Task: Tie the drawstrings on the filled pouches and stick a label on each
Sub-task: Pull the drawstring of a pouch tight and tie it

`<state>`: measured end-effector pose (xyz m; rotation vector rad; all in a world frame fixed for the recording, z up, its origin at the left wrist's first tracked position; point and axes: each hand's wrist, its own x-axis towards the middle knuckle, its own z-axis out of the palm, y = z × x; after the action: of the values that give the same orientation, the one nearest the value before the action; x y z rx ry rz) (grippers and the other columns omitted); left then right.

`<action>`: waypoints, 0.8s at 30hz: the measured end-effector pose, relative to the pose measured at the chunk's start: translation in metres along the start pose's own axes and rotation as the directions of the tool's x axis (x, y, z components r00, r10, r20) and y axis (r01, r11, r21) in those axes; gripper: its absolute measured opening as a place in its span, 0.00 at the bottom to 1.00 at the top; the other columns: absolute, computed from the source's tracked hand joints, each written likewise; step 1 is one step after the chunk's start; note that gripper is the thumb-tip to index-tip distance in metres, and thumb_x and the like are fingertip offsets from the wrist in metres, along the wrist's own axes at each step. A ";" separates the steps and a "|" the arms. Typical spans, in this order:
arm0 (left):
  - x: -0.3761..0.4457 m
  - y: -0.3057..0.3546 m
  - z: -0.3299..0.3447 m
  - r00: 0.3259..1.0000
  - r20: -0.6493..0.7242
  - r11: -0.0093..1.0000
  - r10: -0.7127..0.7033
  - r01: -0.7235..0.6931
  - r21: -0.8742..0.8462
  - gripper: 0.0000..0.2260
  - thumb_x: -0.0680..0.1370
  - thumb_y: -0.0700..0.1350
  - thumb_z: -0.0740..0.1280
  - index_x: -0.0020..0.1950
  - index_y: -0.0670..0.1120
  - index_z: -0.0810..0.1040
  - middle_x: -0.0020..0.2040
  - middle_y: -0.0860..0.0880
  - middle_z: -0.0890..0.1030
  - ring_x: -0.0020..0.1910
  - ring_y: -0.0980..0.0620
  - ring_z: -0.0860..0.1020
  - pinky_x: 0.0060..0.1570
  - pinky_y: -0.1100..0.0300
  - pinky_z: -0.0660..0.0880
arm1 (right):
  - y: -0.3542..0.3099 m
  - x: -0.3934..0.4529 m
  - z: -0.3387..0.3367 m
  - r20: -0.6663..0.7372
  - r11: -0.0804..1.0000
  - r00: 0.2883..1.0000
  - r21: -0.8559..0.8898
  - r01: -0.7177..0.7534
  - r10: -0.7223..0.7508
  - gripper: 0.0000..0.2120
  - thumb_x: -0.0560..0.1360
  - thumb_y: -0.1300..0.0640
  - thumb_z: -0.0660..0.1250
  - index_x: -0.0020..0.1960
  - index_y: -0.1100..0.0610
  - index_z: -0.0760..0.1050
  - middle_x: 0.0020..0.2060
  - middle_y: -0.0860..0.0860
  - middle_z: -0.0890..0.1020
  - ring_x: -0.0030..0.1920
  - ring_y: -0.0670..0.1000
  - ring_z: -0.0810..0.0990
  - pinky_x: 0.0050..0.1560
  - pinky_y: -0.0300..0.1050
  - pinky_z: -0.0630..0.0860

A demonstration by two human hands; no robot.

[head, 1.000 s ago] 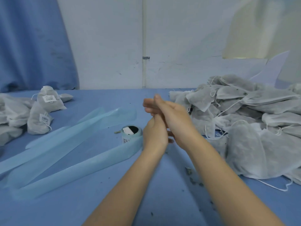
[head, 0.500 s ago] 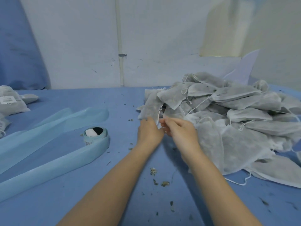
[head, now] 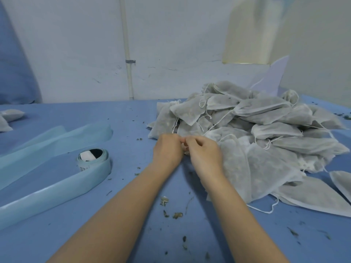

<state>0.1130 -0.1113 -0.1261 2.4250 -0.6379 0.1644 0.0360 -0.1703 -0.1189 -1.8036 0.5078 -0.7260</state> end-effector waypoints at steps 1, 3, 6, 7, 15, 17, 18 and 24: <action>-0.001 -0.005 -0.005 1.000 -0.003 0.998 0.030 -0.029 0.050 0.06 0.75 0.40 0.63 0.39 0.44 0.78 0.36 0.47 0.73 0.40 0.44 0.73 0.35 0.59 0.64 | 0.000 -0.001 -0.001 0.000 1.000 1.000 -0.020 0.021 -0.021 0.11 0.76 0.58 0.63 0.41 0.49 0.83 0.36 0.41 0.82 0.46 0.44 0.80 0.51 0.37 0.73; -0.006 -0.017 -0.015 0.997 -0.007 0.993 0.074 -0.073 0.091 0.06 0.74 0.42 0.67 0.37 0.42 0.77 0.35 0.46 0.75 0.40 0.43 0.73 0.34 0.57 0.67 | -0.001 -0.003 -0.003 0.006 0.993 0.995 -0.071 0.097 -0.097 0.10 0.77 0.59 0.63 0.45 0.50 0.83 0.40 0.40 0.81 0.47 0.42 0.77 0.51 0.34 0.70; -0.022 -0.036 -0.035 0.991 -0.018 0.987 0.129 -0.127 0.093 0.03 0.72 0.42 0.70 0.41 0.43 0.82 0.41 0.45 0.80 0.43 0.45 0.76 0.42 0.54 0.73 | -0.001 -0.006 -0.002 0.041 0.944 0.960 -0.177 0.280 -0.277 0.13 0.77 0.64 0.61 0.56 0.56 0.81 0.54 0.47 0.81 0.55 0.46 0.76 0.59 0.34 0.67; -0.028 -0.040 -0.041 0.988 -0.025 0.985 0.154 -0.151 0.086 0.02 0.72 0.41 0.71 0.42 0.44 0.83 0.42 0.46 0.80 0.43 0.46 0.76 0.43 0.55 0.73 | 0.001 -0.006 -0.002 0.079 0.909 0.937 -0.230 0.348 -0.339 0.14 0.77 0.65 0.60 0.59 0.58 0.79 0.57 0.49 0.80 0.59 0.47 0.75 0.61 0.32 0.65; -0.067 -0.058 -0.084 0.957 -0.100 0.962 0.272 -0.270 0.034 0.06 0.71 0.37 0.72 0.47 0.44 0.85 0.46 0.48 0.80 0.39 0.54 0.70 0.38 0.68 0.60 | 0.014 -0.008 0.002 0.364 0.779 0.848 -0.365 0.510 -0.385 0.17 0.81 0.60 0.57 0.68 0.55 0.73 0.66 0.49 0.76 0.67 0.48 0.70 0.61 0.25 0.55; -0.073 -0.061 -0.090 0.960 -0.104 0.966 0.259 -0.259 0.014 0.07 0.72 0.37 0.71 0.48 0.44 0.85 0.46 0.48 0.80 0.38 0.55 0.70 0.39 0.68 0.61 | 0.014 -0.009 0.001 0.340 0.847 0.892 -0.336 0.412 -0.299 0.15 0.81 0.51 0.57 0.65 0.52 0.75 0.60 0.46 0.79 0.60 0.46 0.74 0.56 0.24 0.59; -0.076 -0.062 -0.092 0.964 -0.106 0.970 0.244 -0.244 0.015 0.07 0.73 0.37 0.71 0.48 0.45 0.85 0.47 0.48 0.80 0.39 0.55 0.70 0.40 0.68 0.61 | 0.014 -0.009 0.000 0.315 0.882 0.914 -0.311 0.355 -0.256 0.15 0.81 0.48 0.56 0.60 0.50 0.77 0.53 0.44 0.80 0.53 0.45 0.75 0.49 0.20 0.60; -0.083 -0.061 -0.085 0.983 -0.047 0.971 0.178 -0.168 0.168 0.14 0.73 0.44 0.64 0.56 0.53 0.81 0.57 0.53 0.77 0.58 0.50 0.69 0.52 0.64 0.59 | 0.015 -0.011 0.006 0.271 0.892 0.945 -0.359 0.274 -0.181 0.21 0.81 0.48 0.56 0.44 0.62 0.78 0.39 0.55 0.82 0.44 0.54 0.77 0.39 0.35 0.64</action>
<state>0.0725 0.0155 -0.1127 2.5075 -0.8378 0.3760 0.0320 -0.1641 -0.1367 -2.3233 0.2984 -0.5863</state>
